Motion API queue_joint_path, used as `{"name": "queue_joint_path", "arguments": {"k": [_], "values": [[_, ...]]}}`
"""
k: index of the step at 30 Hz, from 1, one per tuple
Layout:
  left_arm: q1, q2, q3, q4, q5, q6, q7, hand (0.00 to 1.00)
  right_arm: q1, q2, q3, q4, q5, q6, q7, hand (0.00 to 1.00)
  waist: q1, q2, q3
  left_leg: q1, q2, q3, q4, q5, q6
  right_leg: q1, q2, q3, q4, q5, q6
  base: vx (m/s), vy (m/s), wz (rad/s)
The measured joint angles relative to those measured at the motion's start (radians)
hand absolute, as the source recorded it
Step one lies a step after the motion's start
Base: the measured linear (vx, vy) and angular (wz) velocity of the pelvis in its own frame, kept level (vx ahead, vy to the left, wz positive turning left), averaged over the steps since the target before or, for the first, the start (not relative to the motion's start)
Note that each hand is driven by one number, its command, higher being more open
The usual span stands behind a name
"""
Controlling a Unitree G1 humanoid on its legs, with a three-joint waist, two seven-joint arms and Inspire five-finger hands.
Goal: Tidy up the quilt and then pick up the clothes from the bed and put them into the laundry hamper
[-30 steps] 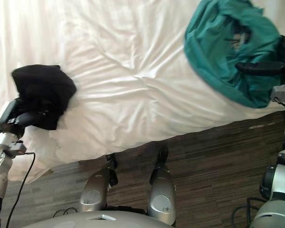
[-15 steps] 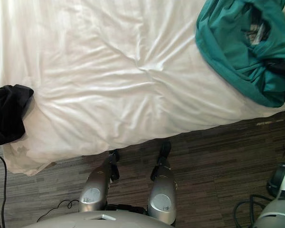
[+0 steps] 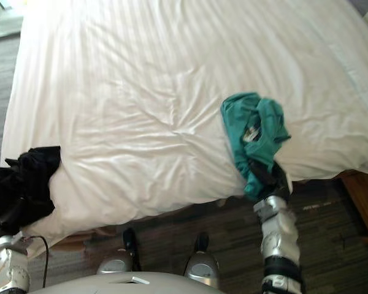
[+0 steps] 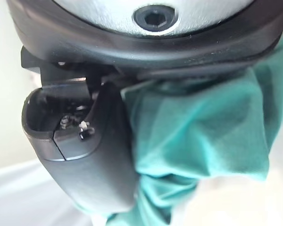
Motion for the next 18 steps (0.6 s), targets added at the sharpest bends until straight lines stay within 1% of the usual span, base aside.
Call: {"name": "queue_joint_path", "arguments": {"k": [1, 3, 4, 5, 7, 11, 12, 14, 16, 17, 18], "values": [[0.014, -0.023, -0.012, 0.002, 0.000, -0.009, 0.007, 0.00, 0.036, 0.033, 0.019, 0.000, -0.001, -0.002, 0.004, 0.00, -0.001, -0.003, -0.020, 0.012, -0.001, 0.003, -0.001, -0.001, 0.000, 0.015, 0.000, -0.001, -0.008, 0.000, 0.000, -0.02, 0.009, -0.07], [0.032, -0.044, -0.018, 0.002, 0.003, -0.022, 0.009, 0.00, 0.070, 0.061, 0.041, -0.001, -0.002, -0.005, 0.010, 0.00, -0.001, -0.005, -0.034, 0.030, -0.001, 0.007, -0.004, -0.003, 0.001, 0.033, 0.000, -0.002, -0.010, 0.000, 0.001, -0.05, 0.008, -0.06], [0.048, -0.059, -0.027, 0.003, 0.015, -0.029, 0.009, 0.00, 0.095, 0.076, 0.057, -0.005, -0.002, -0.005, 0.016, 0.00, -0.003, -0.006, -0.051, 0.036, -0.001, 0.014, -0.005, -0.004, 0.002, 0.037, -0.001, -0.002, -0.012, 0.000, 0.002, -0.06, 0.013, -0.06], [0.063, -0.070, -0.036, 0.004, 0.027, -0.034, 0.008, 0.00, 0.124, 0.090, 0.069, -0.017, -0.002, -0.009, 0.027, 0.00, -0.006, -0.006, -0.067, 0.037, -0.001, 0.017, -0.005, -0.004, 0.002, 0.041, -0.001, -0.003, -0.017, 0.002, 0.006, -0.04, 0.011, -0.03], [0.089, -0.088, -0.047, 0.004, 0.028, -0.036, 0.005, 0.00, 0.163, 0.107, 0.095, -0.034, -0.003, -0.021, 0.043, 0.00, -0.015, -0.006, -0.080, 0.045, -0.002, 0.017, -0.005, -0.005, 0.003, 0.054, -0.002, -0.005, -0.028, 0.004, 0.011, -0.02, 0.004, 0.00], [0.134, -0.128, -0.076, 0.004, 0.017, -0.028, 0.003, 0.00, 0.261, 0.151, 0.146, -0.065, -0.039, -0.037, 0.078, 0.00, -0.018, -0.010, -0.109, 0.053, -0.006, 0.009, -0.006, -0.012, 0.002, 0.071, -0.005, -0.023, -0.038, 0.001, 0.013, -0.01, 0.013, 0.07], [0.144, -0.143, -0.087, 0.003, -0.014, -0.018, 0.000, 0.00, 0.297, 0.166, 0.161, -0.065, -0.042, -0.038, 0.091, 0.00, -0.018, -0.017, -0.116, 0.053, -0.008, 0.000, -0.006, -0.014, 0.000, 0.085, -0.007, -0.035, -0.045, 0.001, 0.013, 0.04, 0.019, 0.19], [0.165, -0.172, -0.097, 0.004, -0.037, -0.005, -0.013, 0.00, 0.352, 0.187, 0.189, -0.065, -0.044, -0.038, 0.108, 0.00, -0.018, -0.019, -0.131, 0.054, -0.014, -0.010, -0.006, -0.022, 0.009, 0.099, -0.015, -0.051, -0.045, -0.003, 0.017, 0.04, 0.023, 0.23], [0.199, -0.212, -0.105, 0.001, -0.064, -0.007, -0.053, 0.00, 0.418, 0.217, 0.213, -0.065, -0.067, -0.039, 0.157, 0.00, -0.018, -0.022, -0.148, 0.051, -0.027, -0.029, -0.006, -0.027, 0.013, 0.096, -0.032, -0.070, -0.020, -0.023, 0.028, 0.07, 0.045, 0.25], [0.206, -0.220, -0.108, 0.001, -0.077, -0.008, -0.066, 0.00, 0.431, 0.224, 0.218, -0.066, -0.082, -0.039, 0.170, 0.00, -0.019, -0.024, -0.148, 0.050, -0.031, -0.036, -0.006, -0.028, 0.014, 0.095, -0.038, -0.075, -0.005, -0.034, 0.032, 0.08, 0.045, 0.34], [0.217, -0.228, -0.126, 0.001, -0.099, -0.008, -0.089, 0.00, 0.456, 0.235, 0.236, -0.066, -0.090, -0.039, 0.190, 0.00, -0.018, -0.031, -0.148, 0.048, -0.040, -0.053, -0.006, -0.030, 0.014, 0.089, -0.057, -0.088, 0.041, -0.063, 0.041, 0.08, 0.046, 0.43]]}}
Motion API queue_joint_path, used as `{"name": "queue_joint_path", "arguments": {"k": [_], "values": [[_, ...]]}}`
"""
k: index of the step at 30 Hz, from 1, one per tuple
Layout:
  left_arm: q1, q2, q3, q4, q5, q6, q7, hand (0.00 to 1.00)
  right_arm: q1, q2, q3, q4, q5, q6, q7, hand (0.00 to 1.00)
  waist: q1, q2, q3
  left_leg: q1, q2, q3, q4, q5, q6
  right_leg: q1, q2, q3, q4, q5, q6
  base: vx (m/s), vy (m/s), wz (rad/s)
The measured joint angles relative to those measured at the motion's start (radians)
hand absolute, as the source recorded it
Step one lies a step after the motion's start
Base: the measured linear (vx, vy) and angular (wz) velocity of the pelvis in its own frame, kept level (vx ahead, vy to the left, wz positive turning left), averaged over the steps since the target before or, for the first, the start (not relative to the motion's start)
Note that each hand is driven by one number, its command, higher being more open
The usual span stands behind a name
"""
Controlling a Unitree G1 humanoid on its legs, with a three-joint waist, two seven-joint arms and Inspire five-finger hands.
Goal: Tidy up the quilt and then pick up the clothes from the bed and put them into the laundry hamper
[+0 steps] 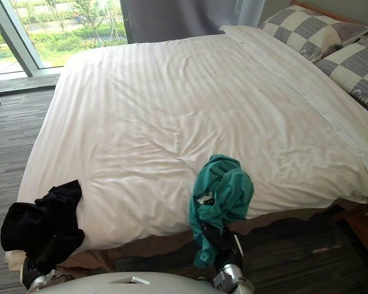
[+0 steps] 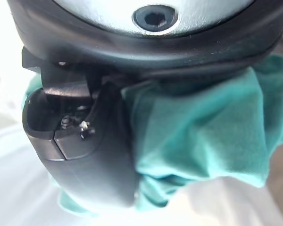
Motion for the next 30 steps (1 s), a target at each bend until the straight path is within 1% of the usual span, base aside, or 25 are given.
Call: {"name": "queue_joint_path", "arguments": {"k": [2, 3, 4, 5, 7, 8, 9, 11, 12, 14, 15, 16, 17, 18, 19, 20, 21, 23, 24, 25, 26, 27, 28, 29, 30], "values": [[0.027, -0.003, -0.043, -0.006, -0.037, -0.003, -0.033, 0.00, 0.026, 0.007, 0.029, 0.000, -0.034, 0.000, 0.020, 0.00, -0.001, -0.022, -0.010, -0.019, -0.018, -0.035, 0.000, -0.001, 0.002, -0.039, -0.030, 0.016, 0.111, -0.069, 0.001, 0.08, 0.029, 0.65], [0.041, 0.011, -0.074, -0.024, -0.046, -0.002, -0.048, 0.00, 0.039, 0.021, 0.050, -0.004, -0.041, -0.007, 0.023, 0.00, -0.009, -0.047, -0.023, -0.050, -0.034, -0.087, 0.002, 0.001, 0.026, -0.070, -0.013, 0.102, 0.158, -0.138, -0.011, 0.07, -0.055, 1.29], [0.042, 0.024, -0.112, -0.041, -0.061, -0.001, -0.061, 0.00, 0.049, 0.029, 0.054, -0.018, -0.041, -0.007, 0.022, 0.00, -0.027, -0.066, -0.026, -0.088, -0.048, -0.155, 0.021, 0.003, 0.049, -0.064, 0.026, 0.177, 0.156, -0.186, -0.029, 0.10, -0.103, 2.23], [0.045, 0.034, -0.173, -0.058, -0.065, 0.006, -0.087, 0.00, 0.074, 0.033, 0.056, -0.049, -0.040, -0.010, 0.017, 0.00, -0.035, -0.086, -0.027, -0.140, -0.081, -0.232, 0.074, 0.004, 0.079, -0.040, 0.057, 0.243, 0.141, -0.210, -0.065, 0.10, -0.102, 2.15], [0.070, 0.024, -0.228, -0.061, -0.066, 0.032, -0.112, 0.00, 0.087, -0.003, 0.081, -0.073, -0.036, -0.016, 0.002, 0.00, -0.019, -0.092, -0.027, -0.152, -0.103, -0.293, 0.103, -0.005, 0.082, -0.024, 0.062, 0.306, 0.190, -0.201, -0.080, 0.14, 0.008, 1.52], [0.089, 0.025, -0.261, -0.057, -0.069, 0.059, -0.111, 0.00, 0.084, -0.016, 0.106, -0.077, -0.028, -0.030, -0.007, 0.00, -0.012, -0.089, -0.023, -0.152, -0.112, -0.334, 0.096, -0.003, 0.083, -0.012, 0.061, 0.305, 0.211, -0.197, -0.084, 0.15, 0.062, 1.07], [0.098, 0.036, -0.280, -0.070, -0.075, 0.072, -0.111, 0.00, 0.085, -0.017, 0.121, -0.083, -0.029, -0.032, -0.008, 0.00, 0.000, -0.098, -0.025, -0.151, -0.117, -0.347, 0.086, 0.004, 0.083, -0.004, 0.058, 0.288, 0.211, -0.197, -0.083, 0.09, 0.034, 0.87], [0.098, 0.059, -0.306, -0.070, -0.125, 0.076, -0.112, 0.00, 0.068, -0.031, 0.166, -0.093, -0.030, -0.035, -0.008, 0.00, 0.016, -0.104, -0.027, -0.162, -0.129, -0.359, 0.071, 0.023, 0.081, -0.005, 0.050, 0.244, 0.208, -0.197, -0.081, 0.04, -0.015, 0.46], [0.097, 0.061, -0.312, -0.071, -0.138, 0.076, -0.112, 0.00, 0.064, -0.035, 0.173, -0.100, -0.031, -0.035, -0.008, 0.00, 0.016, -0.103, -0.027, -0.167, -0.135, -0.366, 0.063, 0.031, 0.080, -0.005, 0.045, 0.231, 0.204, -0.198, -0.079, -0.02, 0.006, 0.48], [0.097, 0.070, -0.332, -0.078, -0.151, 0.075, -0.116, 0.00, 0.059, -0.037, 0.179, -0.112, -0.031, -0.052, -0.008, 0.00, 0.024, -0.104, -0.022, -0.175, -0.173, -0.398, 0.006, 0.082, 0.091, 0.010, 0.013, 0.155, 0.166, -0.228, -0.041, -0.06, 0.017, 0.61], [0.096, 0.075, -0.341, -0.081, -0.151, 0.074, -0.116, 0.00, 0.059, -0.040, 0.178, -0.111, -0.030, -0.059, -0.010, 0.00, 0.023, -0.105, -0.019, -0.186, -0.188, -0.410, 0.006, 0.089, 0.100, 0.018, 0.001, 0.128, 0.157, -0.241, -0.022, -0.07, 0.005, 0.96], [0.090, 0.086, -0.369, -0.080, -0.147, 0.076, -0.114, 0.00, 0.067, -0.053, 0.170, -0.113, -0.028, -0.076, -0.018, 0.00, 0.014, -0.096, -0.010, -0.196, -0.209, -0.404, 0.002, 0.060, 0.174, 0.052, -0.011, 0.050, 0.145, -0.249, -0.008, -0.07, 0.032, 1.04], [0.090, 0.092, -0.373, -0.081, -0.144, 0.079, -0.114, 0.00, 0.075, -0.054, 0.165, -0.115, -0.028, -0.077, -0.026, 0.00, 0.007, -0.085, -0.003, -0.203, -0.213, -0.351, 0.008, 0.026, 0.225, 0.072, -0.019, 0.007, 0.135, -0.245, -0.001, -0.06, 0.027, 1.83], [0.087, 0.107, -0.397, -0.088, -0.141, 0.081, -0.114, 0.00, 0.107, -0.063, 0.161, -0.134, -0.021, -0.079, -0.056, 0.00, -0.020, -0.097, -0.001, -0.212, -0.202, -0.236, 0.031, -0.038, 0.238, 0.135, -0.023, -0.106, 0.093, -0.210, -0.005, -0.05, 0.086, 2.28], [0.079, 0.125, -0.413, -0.109, -0.141, 0.082, -0.120, 0.00, 0.134, -0.069, 0.149, -0.152, -0.020, -0.085, -0.083, 0.00, -0.029, -0.112, 0.014, -0.273, -0.179, -0.103, 0.172, -0.075, 0.250, 0.174, -0.035, -0.193, 0.075, -0.198, -0.009, -0.04, 0.073, 2.29], [0.068, 0.124, -0.420, -0.119, -0.141, 0.086, -0.124, 0.00, 0.145, -0.077, 0.139, -0.166, -0.019, -0.091, -0.098, 0.00, -0.026, -0.087, 0.025, -0.313, -0.144, -0.028, 0.278, -0.087, 0.249, 0.186, -0.022, -0.230, 0.087, -0.198, -0.010, -0.05, 0.107, 1.86], [0.071, 0.104, -0.434, -0.125, -0.142, 0.100, -0.125, 0.00, 0.166, -0.108, 0.125, -0.191, -0.019, -0.102, -0.123, 0.00, -0.023, -0.022, 0.036, -0.336, -0.102, 0.031, 0.336, -0.106, 0.246, 0.195, 0.015, -0.265, 0.118, -0.202, -0.016, -0.04, 0.112, 1.42], [0.061, 0.093, -0.438, -0.125, -0.141, 0.124, -0.123, 0.00, 0.167, -0.121, 0.107, -0.189, -0.018, -0.103, -0.146, 0.00, -0.030, -0.017, 0.040, -0.342, -0.121, 0.052, 0.311, -0.117, 0.242, 0.200, 0.014, -0.277, 0.114, -0.188, -0.052, -0.01, 0.131, 1.18], [0.052, 0.089, -0.443, -0.121, -0.138, 0.127, -0.123, 0.00, 0.166, -0.123, 0.104, -0.188, -0.018, -0.105, -0.159, 0.00, -0.033, -0.013, 0.039, -0.339, -0.126, 0.083, 0.280, -0.139, 0.222, 0.198, 0.014, -0.285, 0.103, -0.170, -0.080, 0.01, 0.182, 0.96], [0.033, 0.096, -0.449, -0.134, -0.122, 0.123, -0.123, 0.00, 0.162, -0.118, 0.106, -0.183, -0.019, -0.110, -0.165, 0.00, -0.037, -0.050, 0.052, -0.371, -0.121, 0.110, 0.372, -0.161, 0.249, 0.190, -0.018, -0.299, 0.113, -0.165, -0.091, 0.02, 0.163, 0.75], [0.039, 0.104, -0.472, -0.157, -0.112, 0.115, -0.121, 0.00, 0.160, -0.125, 0.106, -0.188, -0.018, -0.109, -0.165, 0.00, -0.011, -0.016, 0.066, -0.386, -0.097, 0.072, 0.489, -0.138, 0.262, 0.191, -0.004, -0.296, 0.153, -0.183, -0.069, 0.05, 0.208, 0.59], [0.038, 0.105, -0.490, -0.151, -0.106, 0.116, -0.117, 0.00, 0.146, -0.135, 0.107, -0.168, -0.018, -0.103, -0.165, 0.00, -0.013, 0.003, 0.072, -0.369, -0.121, 0.020, 0.456, -0.181, 0.204, 0.189, -0.008, -0.299, 0.191, -0.186, -0.067, 0.04, 0.240, 0.90], [0.030, 0.102, -0.523, -0.143, -0.101, 0.120, -0.102, 0.00, 0.114, -0.137, 0.120, -0.110, -0.008, -0.085, -0.164, 0.00, -0.028, -0.011, 0.072, -0.314, -0.186, -0.036, 0.307, -0.135, 0.183, 0.175, -0.044, -0.288, 0.268, -0.157, -0.109, 0.02, 0.273, 1.20], [0.030, 0.104, -0.528, -0.137, -0.101, 0.120, -0.103, 0.00, 0.100, -0.137, 0.132, -0.081, -0.009, -0.083, -0.164, 0.00, -0.035, -0.028, 0.067, -0.282, -0.208, -0.038, 0.236, -0.128, 0.162, 0.166, -0.060, -0.289, 0.298, -0.129, -0.142, 0.02, 0.275, 1.51], [0.023, 0.127, -0.532, -0.160, -0.080, 0.128, -0.111, 0.00, 0.073, -0.130, 0.159, -0.042, -0.010, -0.077, -0.163, 0.00, -0.040, -0.063, 0.070, -0.275, -0.227, -0.027, 0.288, -0.165, 0.191, 0.123, -0.139, -0.263, 0.408, -0.094, -0.152, 0.07, 0.140, 0.96]]}}
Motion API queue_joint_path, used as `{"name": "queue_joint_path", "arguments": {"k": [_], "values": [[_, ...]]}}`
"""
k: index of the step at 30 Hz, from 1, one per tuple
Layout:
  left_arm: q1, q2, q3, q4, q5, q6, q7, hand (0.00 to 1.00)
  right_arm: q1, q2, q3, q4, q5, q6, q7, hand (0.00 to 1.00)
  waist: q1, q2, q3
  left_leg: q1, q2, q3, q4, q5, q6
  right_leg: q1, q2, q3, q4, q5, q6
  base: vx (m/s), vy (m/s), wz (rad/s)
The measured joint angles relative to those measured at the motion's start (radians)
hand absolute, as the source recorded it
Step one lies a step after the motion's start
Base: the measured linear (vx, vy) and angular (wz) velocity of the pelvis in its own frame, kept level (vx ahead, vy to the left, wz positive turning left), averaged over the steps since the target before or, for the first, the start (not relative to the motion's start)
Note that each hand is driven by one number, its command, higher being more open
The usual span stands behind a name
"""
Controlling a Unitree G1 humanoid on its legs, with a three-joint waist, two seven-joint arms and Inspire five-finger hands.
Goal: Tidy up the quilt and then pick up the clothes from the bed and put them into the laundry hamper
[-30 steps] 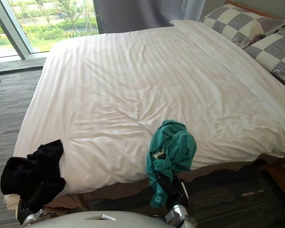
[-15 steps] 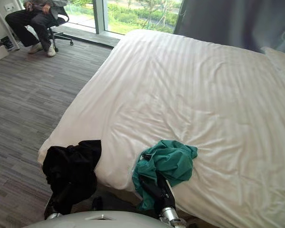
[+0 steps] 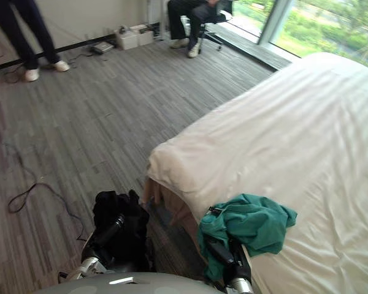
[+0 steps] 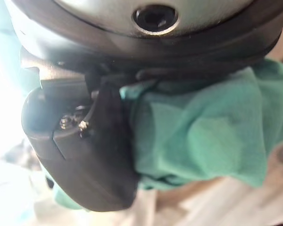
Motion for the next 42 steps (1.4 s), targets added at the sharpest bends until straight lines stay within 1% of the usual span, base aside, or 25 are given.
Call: {"name": "queue_joint_path", "arguments": {"k": [1, 2, 3, 4, 5, 7, 8, 9, 10, 11, 12, 14, 15, 20, 25, 31, 32, 33, 34, 36, 37, 38, 39, 40, 42], "values": [[0.000, 0.010, -0.008, -0.011, 0.000, -0.007, -0.021, 0.00, -0.001, -0.002, 0.026, -0.008, -0.001, -0.004, 0.002, 0.00, 0.019, 0.030, 0.013, -0.029, 0.048, -0.038, 0.227, -0.031, 0.070, -0.041, -0.010, 0.048, 0.132, 0.004, 0.000, 0.16, 0.098, 0.93], [-0.002, 0.013, -0.001, 0.021, 0.000, -0.010, -0.029, 0.00, -0.029, -0.005, 0.047, 0.012, -0.017, -0.004, 0.006, 0.00, 0.023, 0.052, 0.037, 0.005, 0.034, -0.138, 0.193, -0.104, 0.009, -0.083, 0.018, 0.147, 0.216, -0.047, -0.003, 0.11, 0.028, 0.67], [-0.008, 0.013, 0.000, 0.041, 0.000, -0.007, -0.018, 0.00, -0.040, -0.011, 0.053, 0.010, -0.022, 0.007, 0.006, 0.00, 0.014, 0.048, 0.035, 0.028, 0.019, -0.159, 0.149, -0.086, 0.018, -0.109, 0.044, 0.202, 0.226, -0.101, 0.018, 0.09, 0.057, 1.08], [-0.023, 0.016, -0.008, 0.057, 0.017, -0.007, -0.012, 0.00, -0.048, -0.016, 0.071, 0.003, -0.014, 0.004, 0.009, 0.00, 0.006, 0.051, 0.038, 0.051, 0.005, -0.210, 0.078, -0.029, 0.029, -0.138, 0.118, 0.269, 0.200, -0.155, 0.024, 0.00, 0.069, 1.31], [-0.038, 0.020, -0.031, 0.063, 0.024, -0.006, -0.013, 0.00, -0.049, -0.015, 0.073, 0.002, -0.004, 0.000, 0.009, 0.00, 0.007, 0.067, 0.043, 0.077, 0.001, -0.262, 0.011, 0.011, 0.023, -0.162, 0.193, 0.324, 0.125, -0.172, 0.033, 0.02, 0.096, 1.34], [-0.044, 0.034, -0.067, 0.064, 0.043, -0.002, -0.014, 0.00, -0.049, -0.014, 0.071, 0.004, 0.024, 0.003, 0.009, 0.00, 0.005, 0.061, 0.043, 0.112, -0.011, -0.301, -0.073, 0.039, 0.000, -0.170, 0.269, 0.437, -0.027, -0.173, 0.044, 0.00, 0.058, 1.36], [-0.055, 0.043, -0.089, 0.067, 0.075, 0.017, -0.022, 0.00, -0.049, -0.013, 0.068, 0.004, 0.036, 0.003, 0.009, 0.00, -0.003, 0.059, 0.041, 0.130, -0.020, -0.295, -0.114, 0.047, -0.013, -0.168, 0.291, 0.487, -0.103, -0.168, 0.043, 0.02, 0.006, 1.43], [-0.054, 0.046, -0.099, 0.068, 0.091, 0.026, -0.029, 0.00, -0.051, -0.013, 0.068, 0.004, 0.038, 0.003, 0.010, 0.00, -0.007, 0.058, 0.041, 0.142, -0.029, -0.292, -0.133, 0.056, -0.026, -0.168, 0.289, 0.492, -0.127, -0.164, 0.048, 0.05, -0.009, 1.31], [-0.054, 0.046, -0.113, 0.068, 0.098, 0.044, -0.039, 0.00, -0.060, -0.014, 0.068, 0.006, 0.039, 0.007, 0.012, 0.00, -0.013, 0.049, 0.036, 0.159, -0.039, -0.254, -0.162, 0.089, -0.034, -0.172, 0.272, 0.494, -0.149, -0.156, 0.062, 0.05, -0.007, 0.84], [-0.050, 0.046, -0.119, 0.067, 0.101, 0.047, -0.041, 0.00, -0.065, -0.014, 0.068, 0.008, 0.039, 0.009, 0.016, 0.00, -0.014, 0.051, 0.037, 0.166, -0.049, -0.241, -0.172, 0.108, -0.024, -0.179, 0.265, 0.499, -0.148, -0.153, 0.067, 0.03, 0.012, 0.57], [-0.049, 0.043, -0.118, 0.066, 0.102, 0.044, -0.043, 0.00, -0.077, -0.011, 0.076, 0.008, 0.039, 0.016, 0.022, 0.00, 0.001, 0.055, 0.035, 0.181, -0.074, -0.233, -0.192, 0.112, -0.018, -0.199, 0.251, 0.528, -0.151, -0.148, 0.075, 0.01, 0.023, 0.04], [-0.037, 0.036, -0.118, 0.065, 0.102, 0.044, -0.042, 0.00, -0.091, -0.011, 0.092, 0.009, 0.039, 0.027, 0.030, 0.00, 0.012, 0.077, 0.022, 0.202, -0.079, -0.214, -0.214, 0.107, -0.012, -0.203, 0.252, 0.554, -0.163, -0.120, 0.073, 0.02, 0.014, -0.20], [-0.020, 0.054, -0.162, 0.081, 0.105, 0.044, -0.054, 0.00, -0.114, -0.003, 0.121, 0.051, 0.039, 0.029, 0.038, 0.00, -0.040, 0.073, -0.009, 0.275, -0.021, -0.170, -0.282, 0.128, 0.013, -0.114, 0.316, 0.568, -0.335, -0.046, 0.062, 0.01, 0.001, -0.09], [-0.020, 0.054, -0.162, 0.081, 0.104, 0.044, -0.054, 0.00, -0.113, -0.003, 0.121, 0.051, 0.039, 0.029, 0.037, 0.00, -0.041, 0.073, -0.009, 0.275, -0.020, -0.168, -0.282, 0.128, 0.012, -0.115, 0.316, 0.569, -0.335, -0.046, 0.061, 0.00, 0.000, 0.00], [-0.020, 0.054, -0.165, 0.082, 0.089, 0.045, -0.046, 0.00, -0.112, -0.003, 0.120, 0.050, 0.064, 0.032, 0.017, 0.00, -0.042, 0.074, -0.009, 0.276, -0.019, -0.164, -0.282, 0.119, -0.002, -0.116, 0.317, 0.571, -0.332, -0.049, 0.057, 0.00, 0.000, -0.03], [-0.093, 0.064, -0.193, 0.158, 0.052, 0.079, 0.032, 0.00, -0.120, -0.003, 0.121, 0.048, 0.134, 0.073, -0.047, 0.00, -0.042, 0.077, -0.011, 0.271, -0.021, -0.189, -0.270, 0.107, -0.009, -0.117, 0.314, 0.544, -0.302, -0.068, 0.036, 0.00, -0.023, 0.14], [-0.117, 0.070, -0.193, 0.171, 0.039, 0.096, 0.057, 0.00, -0.127, -0.003, 0.121, 0.048, 0.144, 0.083, -0.057, 0.00, -0.044, 0.073, -0.011, 0.225, -0.023, -0.197, -0.190, 0.068, -0.017, -0.122, 0.306, 0.528, -0.284, -0.079, 0.034, 0.00, -0.099, 0.33], [-0.136, 0.080, -0.192, 0.172, 0.037, 0.105, 0.068, 0.00, -0.130, -0.014, 0.122, 0.048, 0.144, 0.090, -0.057, 0.00, -0.042, 0.077, -0.008, 0.157, -0.019, -0.196, -0.062, 0.012, -0.052, -0.134, 0.303, 0.517, -0.265, -0.089, 0.028, -0.01, -0.098, 0.36], [-0.144, 0.079, -0.188, 0.172, 0.035, 0.106, 0.072, 0.00, -0.137, -0.026, 0.121, 0.044, 0.144, 0.095, -0.053, 0.00, -0.041, 0.087, 0.005, 0.116, -0.009, -0.188, 0.036, -0.019, -0.075, -0.127, 0.305, 0.507, -0.263, -0.095, 0.019, -0.02, -0.068, 0.34], [-0.169, 0.076, -0.176, 0.163, 0.015, 0.093, 0.075, 0.00, -0.147, -0.058, 0.113, 0.043, 0.144, 0.101, -0.047, 0.00, -0.039, 0.116, 0.043, -0.008, 0.038, -0.105, 0.331, -0.020, -0.078, -0.098, 0.309, 0.483, -0.260, -0.114, 0.003, -0.08, -0.043, 0.32], [-0.172, 0.068, -0.160, 0.170, 0.012, 0.082, 0.075, 0.00, -0.148, -0.074, 0.110, 0.042, 0.143, 0.107, -0.041, 0.00, -0.035, 0.122, 0.054, -0.041, 0.061, -0.078, 0.421, -0.012, -0.091, -0.082, 0.314, 0.481, -0.259, -0.122, 0.000, -0.08, -0.038, 0.19], [-0.173, 0.060, -0.149, 0.171, 0.012, 0.079, 0.075, 0.00, -0.148, -0.082, 0.109, 0.042, 0.142, 0.113, -0.040, 0.00, -0.032, 0.127, 0.058, -0.056, 0.070, -0.065, 0.468, 0.001, -0.109, -0.071, 0.314, 0.481, -0.256, -0.128, -0.004, -0.02, -0.030, 0.05], [-0.174, 0.052, -0.139, 0.171, 0.013, 0.076, 0.072, 0.00, -0.147, -0.086, 0.108, 0.046, 0.141, 0.119, -0.035, 0.00, -0.023, 0.133, 0.065, -0.073, 0.083, -0.033, 0.526, -0.009, -0.113, -0.051, 0.303, 0.483, -0.246, -0.140, -0.005, 0.00, 0.000, 0.00], [-0.171, 0.052, -0.139, 0.171, 0.014, 0.077, 0.068, 0.00, -0.146, -0.097, 0.099, 0.046, 0.140, 0.121, -0.025, 0.00, -0.026, 0.143, 0.068, -0.070, 0.099, -0.003, 0.500, -0.043, -0.092, -0.044, 0.300, 0.483, -0.237, -0.154, -0.005, 0.00, 0.000, 0.00], [-0.168, 0.051, -0.132, 0.169, 0.017, 0.075, 0.067, 0.00, -0.141, -0.101, 0.083, 0.046, 0.137, 0.132, -0.014, 0.00, -0.029, 0.147, 0.072, -0.071, 0.116, 0.027, 0.387, -0.061, -0.092, -0.034, 0.296, 0.483, -0.228, -0.174, 0.000, 0.08, 0.045, 0.07]]}}
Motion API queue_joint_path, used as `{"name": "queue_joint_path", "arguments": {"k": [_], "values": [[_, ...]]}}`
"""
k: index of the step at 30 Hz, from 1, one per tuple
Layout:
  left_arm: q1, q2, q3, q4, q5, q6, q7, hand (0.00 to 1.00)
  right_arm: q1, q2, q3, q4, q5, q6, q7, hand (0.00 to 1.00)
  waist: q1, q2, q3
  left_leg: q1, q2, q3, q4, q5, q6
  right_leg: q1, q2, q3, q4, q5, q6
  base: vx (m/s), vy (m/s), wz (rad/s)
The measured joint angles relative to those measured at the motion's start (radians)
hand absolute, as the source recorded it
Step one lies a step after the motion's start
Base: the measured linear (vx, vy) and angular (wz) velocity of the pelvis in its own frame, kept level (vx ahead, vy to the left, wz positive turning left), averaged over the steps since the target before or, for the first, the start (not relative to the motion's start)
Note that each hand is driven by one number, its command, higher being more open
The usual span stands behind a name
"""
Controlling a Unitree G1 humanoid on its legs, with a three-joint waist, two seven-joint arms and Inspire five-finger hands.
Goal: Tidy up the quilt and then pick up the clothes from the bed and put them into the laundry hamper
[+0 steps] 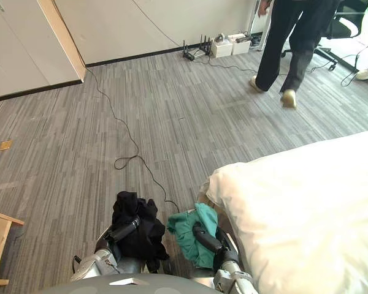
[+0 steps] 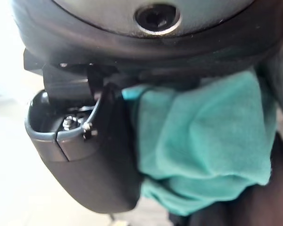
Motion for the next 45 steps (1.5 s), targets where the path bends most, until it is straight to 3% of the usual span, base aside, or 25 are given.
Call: {"name": "queue_joint_path", "arguments": {"k": [2, 4, 5, 7, 8, 9, 12, 13, 15, 18, 20, 22, 24, 25, 27, 28, 30, 32, 33, 36, 39, 40, 43, 44, 45], "values": [[0.006, -0.005, 0.017, -0.008, 0.000, -0.001, 0.000, 0.00, 0.006, -0.001, -0.009, 0.000, -0.005, 0.005, 0.011, 0.00, 0.002, -0.006, 0.006, 0.005, 0.006, 0.012, -0.151, 0.040, -0.008, 0.021, -0.014, -0.001, 0.002, -0.021, 0.011, 0.20, 0.088, 0.00], [0.009, -0.005, 0.026, -0.011, 0.000, -0.004, -0.002, 0.00, 0.016, -0.003, -0.021, 0.005, -0.039, 0.004, 0.032, 0.00, 0.010, -0.013, 0.013, 0.008, 0.015, 0.037, -0.237, 0.147, -0.002, 0.065, -0.035, -0.001, -0.003, -0.052, 0.035, 0.32, 0.164, -0.03], [0.009, -0.007, 0.036, -0.011, 0.000, -0.012, -0.003, 0.00, 0.018, -0.010, -0.017, 0.021, -0.040, 0.005, 0.049, 0.00, 0.019, -0.031, 0.011, 0.019, -0.004, 0.065, -0.211, 0.129, 0.053, 0.096, -0.063, 0.000, -0.018, -0.074, 0.021, 0.46, 0.207, -0.12], [0.010, -0.014, 0.056, -0.021, 0.001, -0.015, -0.002, 0.00, 0.020, -0.031, -0.003, 0.025, -0.039, 0.004, 0.080, 0.00, 0.042, -0.041, 0.006, -0.019, -0.003, 0.094, -0.107, 0.017, 0.072, 0.119, -0.081, 0.004, -0.059, -0.071, 0.020, 0.34, 0.126, -0.20], [0.009, -0.026, 0.079, -0.019, 0.001, -0.015, 0.000, 0.00, 0.017, -0.037, 0.004, 0.032, -0.039, 0.005, 0.089, 0.00, 0.046, -0.053, 0.003, -0.018, -0.018, 0.102, -0.083, -0.031, 0.121, 0.112, -0.097, 0.011, -0.032, -0.049, 0.058, 0.40, 0.122, -0.06], [0.010, -0.027, 0.100, -0.016, 0.005, -0.006, 0.003, 0.00, 0.019, -0.034, 0.005, 0.038, -0.039, 0.005, 0.092, 0.00, 0.046, -0.070, -0.009, -0.013, -0.041, 0.104, -0.097, -0.048, 0.131, 0.075, -0.121, 0.031, 0.044, -0.043, 0.070, 0.70, 0.232, 0.12], [0.009, 0.014, 0.113, -0.007, 0.010, 0.004, 0.011, 0.00, 0.004, -0.014, 0.007, 0.021, -0.039, 0.005, 0.110, 0.00, 0.037, -0.123, -0.016, 0.098, -0.120, 0.078, -0.215, -0.063, 0.142, -0.204, -0.159, 0.165, 0.694, 0.085, 0.280, 0.52, 0.161, 0.21], [0.010, 0.023, 0.113, -0.003, 0.012, 0.005, 0.013, 0.00, 0.004, -0.011, 0.008, 0.014, -0.040, 0.005, 0.113, 0.00, 0.037, -0.131, -0.016, 0.130, -0.131, 0.068, -0.241, -0.062, 0.144, -0.237, -0.158, 0.164, 0.785, 0.082, 0.275, 0.47, 0.087, 0.28], [0.028, 0.020, 0.105, 0.015, 0.032, 0.006, 0.024, 0.00, 0.018, -0.014, 0.013, -0.033, -0.041, 0.007, 0.119, 0.00, 0.029, -0.116, -0.010, 0.253, -0.147, 0.010, -0.331, -0.059, 0.148, -0.316, -0.151, 0.087, 0.905, 0.043, 0.194, 0.53, 0.076, 0.47], [0.048, -0.001, 0.097, 0.010, 0.027, 0.017, 0.049, 0.00, 0.030, -0.016, 0.009, -0.116, -0.040, 0.015, 0.120, 0.00, -0.003, -0.087, 0.007, 0.364, -0.132, -0.132, -0.382, -0.066, 0.134, -0.432, -0.117, -0.044, 0.775, -0.048, 0.050, 0.47, -0.023, 0.98], [0.044, -0.010, 0.097, 0.010, 0.022, 0.038, 0.058, 0.00, 0.029, -0.016, -0.001, -0.134, -0.039, 0.015, 0.124, 0.00, -0.008, -0.063, 0.020, 0.406, -0.099, -0.212, -0.369, -0.084, 0.102, -0.489, -0.064, -0.060, 0.532, -0.047, 0.041, 0.46, -0.099, 1.19], [0.037, -0.011, 0.099, 0.032, 0.022, 0.054, 0.054, 0.00, 0.035, -0.015, -0.019, -0.164, -0.038, 0.015, 0.141, 0.00, -0.015, -0.051, 0.029, 0.471, -0.079, -0.311, -0.347, -0.115, 0.048, -0.543, -0.031, 0.039, 0.167, 0.109, 0.100, 0.47, -0.133, 1.42], [0.038, -0.007, 0.110, 0.042, 0.021, 0.065, 0.053, 0.00, 0.043, -0.014, -0.015, -0.188, -0.039, 0.020, 0.144, 0.00, -0.011, -0.059, 0.035, 0.542, -0.070, -0.371, -0.344, -0.157, -0.010, -0.551, -0.034, 0.132, 0.022, 0.228, 0.135, 0.49, -0.258, 1.24], [0.038, -0.006, 0.111, 0.048, 0.016, 0.068, 0.052, 0.00, 0.047, -0.012, -0.012, -0.197, -0.040, 0.023, 0.144, 0.00, -0.012, -0.060, 0.036, 0.566, -0.064, -0.392, -0.341, -0.174, -0.030, -0.553, -0.034, 0.147, 0.014, 0.260, 0.136, 0.63, -0.452, 1.63], [0.058, -0.004, 0.128, 0.048, 0.000, 0.068, 0.044, 0.00, 0.069, -0.004, 0.013, -0.244, -0.040, 0.024, 0.140, 0.00, -0.027, -0.073, 0.027, 0.605, -0.032, -0.435, -0.291, -0.242, -0.062, -0.586, -0.036, 0.159, 0.161, 0.331, 0.068, 0.55, -0.474, 1.56], [0.049, -0.025, 0.154, 0.053, -0.004, 0.070, 0.046, 0.00, 0.055, -0.012, 0.017, -0.266, -0.042, 0.023, 0.138, 0.00, -0.034, -0.050, 0.033, 0.582, 0.010, -0.430, -0.208, -0.258, -0.062, -0.624, -0.029, 0.116, 0.303, 0.282, 0.052, 0.54, -0.476, 1.10], [0.049, -0.056, 0.176, 0.041, -0.014, 0.067, 0.040, 0.00, 0.020, -0.022, 0.023, -0.276, -0.042, 0.026, 0.138, 0.00, -0.033, -0.003, 0.036, 0.477, 0.064, -0.399, -0.013, -0.196, -0.033, -0.650, -0.015, 0.059, 0.400, 0.223, -0.030, 0.52, -0.437, 0.53], [0.050, -0.064, 0.178, 0.029, -0.017, 0.064, 0.028, 0.00, -0.002, -0.026, 0.028, -0.276, -0.077, 0.037, 0.140, 0.00, -0.030, 0.019, 0.041, 0.402, 0.095, -0.360, 0.151, -0.004, -0.007, -0.615, 0.019, 0.044, 0.408, 0.181, -0.085, 0.54, -0.451, -0.18], [0.049, -0.069, 0.174, 0.027, -0.018, 0.048, 0.012, 0.00, -0.008, -0.037, 0.021, -0.274, -0.088, 0.047, 0.149, 0.00, -0.012, 0.032, 0.054, 0.341, 0.096, -0.373, 0.298, -0.015, -0.030, -0.529, 0.061, 0.045, 0.338, 0.167, -0.104, 0.47, -0.361, -0.40], [0.058, -0.070, 0.163, -0.016, -0.053, 0.021, 0.005, 0.00, -0.006, -0.064, -0.018, -0.275, -0.120, 0.049, 0.180, 0.00, 0.015, 0.025, 0.066, 0.228, -0.011, -0.390, 0.320, -0.145, -0.073, -0.353, 0.080, 0.023, 0.186, 0.164, -0.108, 0.41, -0.278, -0.39], [0.092, -0.058, 0.148, -0.081, -0.091, -0.013, 0.006, 0.00, -0.002, -0.091, -0.032, -0.276, -0.121, 0.049, 0.195, 0.00, 0.032, 0.008, 0.074, 0.124, -0.059, -0.323, 0.076, -0.180, -0.044, -0.231, 0.080, -0.012, 0.068, 0.095, -0.061, 0.32, -0.174, 0.11], [0.094, -0.060, 0.146, -0.102, -0.114, -0.016, 0.007, 0.00, 0.000, -0.098, -0.039, -0.268, -0.129, 0.049, 0.193, 0.00, 0.038, 0.012, 0.083, 0.065, -0.036, -0.235, 0.012, -0.169, -0.049, -0.199, 0.077, -0.059, 0.067, 0.074, -0.050, 0.30, -0.125, 0.72], [0.095, -0.053, 0.151, -0.111, -0.119, -0.018, -0.002, 0.00, 0.052, -0.104, -0.037, -0.231, -0.120, 0.051, 0.165, 0.00, 0.033, 0.000, 0.083, 0.011, 0.033, 0.116, -0.076, -0.131, 0.015, -0.086, 0.057, -0.220, 0.048, -0.006, 0.020, 0.19, -0.087, 1.40], [0.096, -0.053, 0.151, -0.114, -0.117, -0.018, -0.005, 0.00, 0.049, -0.102, -0.034, -0.206, -0.119, 0.051, 0.155, 0.00, 0.035, -0.006, 0.079, 0.000, 0.042, 0.199, -0.084, -0.125, 0.060, -0.063, 0.054, -0.262, 0.050, -0.032, 0.041, 0.27, -0.077, 1.76], [0.099, -0.048, 0.160, -0.129, -0.111, -0.020, -0.010, 0.00, 0.029, -0.095, -0.034, -0.173, -0.119, 0.051, 0.136, 0.00, 0.051, -0.017, 0.072, -0.020, 0.045, 0.255, -0.082, -0.128, 0.143, -0.053, 0.051, -0.303, 0.052, -0.065, 0.060, 0.48, -0.072, 1.37]]}}
